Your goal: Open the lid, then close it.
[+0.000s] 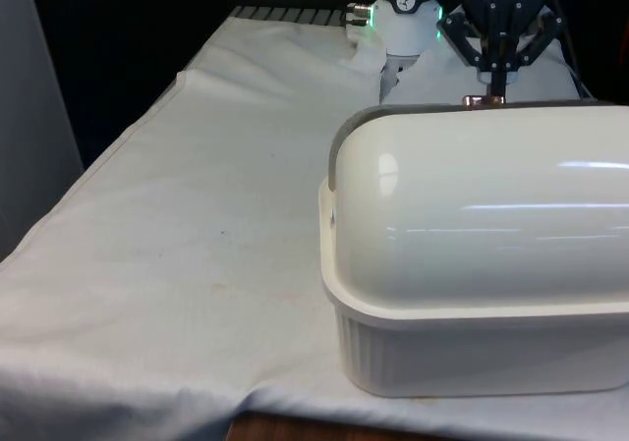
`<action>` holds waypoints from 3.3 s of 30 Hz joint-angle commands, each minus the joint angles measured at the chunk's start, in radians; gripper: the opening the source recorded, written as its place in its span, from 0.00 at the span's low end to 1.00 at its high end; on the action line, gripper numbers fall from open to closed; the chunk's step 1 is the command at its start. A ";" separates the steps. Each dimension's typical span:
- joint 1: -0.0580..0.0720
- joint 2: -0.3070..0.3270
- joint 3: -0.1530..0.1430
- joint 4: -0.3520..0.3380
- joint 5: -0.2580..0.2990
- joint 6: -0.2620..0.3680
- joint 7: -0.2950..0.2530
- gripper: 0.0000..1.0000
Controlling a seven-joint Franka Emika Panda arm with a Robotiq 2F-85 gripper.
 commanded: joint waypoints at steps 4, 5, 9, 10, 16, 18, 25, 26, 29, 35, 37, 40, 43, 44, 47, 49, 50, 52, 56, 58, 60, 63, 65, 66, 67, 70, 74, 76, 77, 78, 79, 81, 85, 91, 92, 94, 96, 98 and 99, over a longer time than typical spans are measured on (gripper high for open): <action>0.009 0.014 -0.014 0.028 -0.031 0.002 0.038 0.00; 0.000 0.007 0.000 0.018 -0.010 0.000 0.016 0.00; 0.008 0.019 -0.013 0.043 -0.042 0.003 0.055 0.00; 0.008 0.022 -0.013 0.053 -0.046 0.003 0.061 0.00; 0.009 0.028 -0.013 0.073 -0.055 0.003 0.076 0.00; 0.011 0.030 -0.014 0.082 -0.059 0.003 0.083 0.00; 0.014 0.041 -0.015 0.109 -0.081 0.011 0.114 0.00; 0.013 0.042 -0.014 0.112 -0.084 0.013 0.118 0.00; 0.005 0.040 0.000 0.113 -0.075 0.007 0.110 0.00; 0.012 0.035 -0.015 0.140 -0.096 -0.017 0.134 0.00; 0.011 0.032 -0.013 0.150 -0.093 -0.033 0.133 0.00; 0.010 0.029 -0.011 0.160 -0.091 -0.050 0.132 0.00; 0.008 0.024 -0.009 0.186 -0.087 -0.088 0.130 0.00; 0.008 0.023 -0.009 0.193 -0.087 -0.097 0.130 0.00; 0.008 0.023 -0.008 0.208 -0.086 -0.114 0.130 0.00; 0.007 0.023 -0.008 0.231 -0.086 -0.140 0.130 0.00; 0.007 0.023 -0.008 0.238 -0.086 -0.148 0.130 0.00; 0.007 0.023 -0.007 0.254 -0.085 -0.168 0.130 0.00; 0.006 0.025 -0.006 0.290 -0.082 -0.216 0.129 0.00; 0.006 0.026 -0.005 0.297 -0.082 -0.225 0.129 0.00; 0.005 0.027 -0.005 0.312 -0.080 -0.246 0.128 0.00; 0.005 0.028 -0.004 0.333 -0.079 -0.276 0.128 0.00; 0.005 0.029 -0.004 0.345 -0.077 -0.294 0.128 0.00; 0.004 0.027 -0.003 0.341 -0.079 -0.284 0.124 0.00; 0.004 0.032 -0.003 0.357 -0.076 -0.315 0.129 0.00; 0.004 0.035 -0.003 0.375 -0.075 -0.346 0.130 0.00; 0.004 0.049 -0.002 0.410 -0.075 -0.395 0.132 0.00; 0.004 0.044 -0.003 0.405 -0.078 -0.386 0.129 0.00; 0.004 0.058 -0.002 0.427 -0.075 -0.411 0.131 0.00; 0.005 0.063 -0.002 0.436 -0.075 -0.414 0.132 0.00; 0.005 0.069 -0.002 0.444 -0.076 -0.416 0.132 0.00; 0.005 0.079 -0.002 0.458 -0.076 -0.415 0.132 0.00; 0.008 0.104 0.000 0.492 -0.078 -0.414 0.136 0.00; 0.008 0.136 0.004 0.533 -0.079 -0.415 0.136 0.00; 0.008 0.141 0.005 0.540 -0.079 -0.415 0.136 0.00; 0.008 0.147 0.005 0.548 -0.078 -0.415 0.136 0.00; 0.008 0.162 0.007 0.568 -0.077 -0.415 0.136 0.00; 0.008 0.170 0.008 0.579 -0.077 -0.416 0.135 0.03; 0.008 0.173 0.008 0.583 -0.077 -0.416 0.135 0.07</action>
